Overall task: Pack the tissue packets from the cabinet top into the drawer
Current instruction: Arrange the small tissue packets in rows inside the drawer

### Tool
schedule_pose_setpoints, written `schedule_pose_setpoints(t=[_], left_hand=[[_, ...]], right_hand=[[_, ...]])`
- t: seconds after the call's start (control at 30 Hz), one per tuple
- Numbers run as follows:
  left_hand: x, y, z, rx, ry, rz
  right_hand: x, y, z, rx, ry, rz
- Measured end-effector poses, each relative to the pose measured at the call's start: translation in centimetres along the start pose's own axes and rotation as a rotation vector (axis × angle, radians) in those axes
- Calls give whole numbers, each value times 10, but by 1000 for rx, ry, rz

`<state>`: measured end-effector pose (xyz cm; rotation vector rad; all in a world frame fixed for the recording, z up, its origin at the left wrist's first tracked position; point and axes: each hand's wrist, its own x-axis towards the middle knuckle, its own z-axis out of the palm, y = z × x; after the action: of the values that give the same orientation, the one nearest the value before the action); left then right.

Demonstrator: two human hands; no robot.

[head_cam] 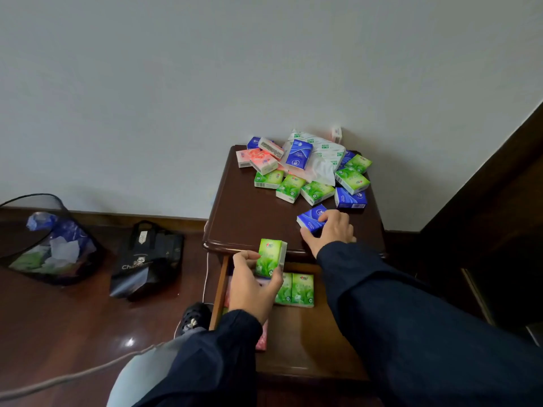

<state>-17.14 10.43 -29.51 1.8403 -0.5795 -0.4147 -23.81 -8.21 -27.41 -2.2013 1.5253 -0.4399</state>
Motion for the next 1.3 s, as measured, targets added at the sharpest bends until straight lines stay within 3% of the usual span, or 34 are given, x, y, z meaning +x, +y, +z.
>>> schedule_pose_setpoints(t=[0.2, 0.3, 0.5, 0.57, 0.7, 0.87, 1.3], left_hand=[[-35, -15, -16, 9, 23, -17], [-52, -26, -23, 44, 41, -22], [-65, -41, -30, 139, 4, -53], [-64, -45, -29, 147, -24, -62], [-62, -51, -29, 178, -15, -82], [-56, -55, -30, 149, 14, -141], [-54, -62, -28, 188, 12, -144]], right_hand=[[-64, 8, -14, 477, -226, 43], [-103, 28, -16, 586, -325, 103], [-129, 46, 5, 1113, -756, 768], [-131, 50, 17, 1095, -766, 786], [-131, 54, 42, 811, -692, 688], [-128, 56, 64, 660, -670, 727], [-129, 54, 94, 753, -493, 860]])
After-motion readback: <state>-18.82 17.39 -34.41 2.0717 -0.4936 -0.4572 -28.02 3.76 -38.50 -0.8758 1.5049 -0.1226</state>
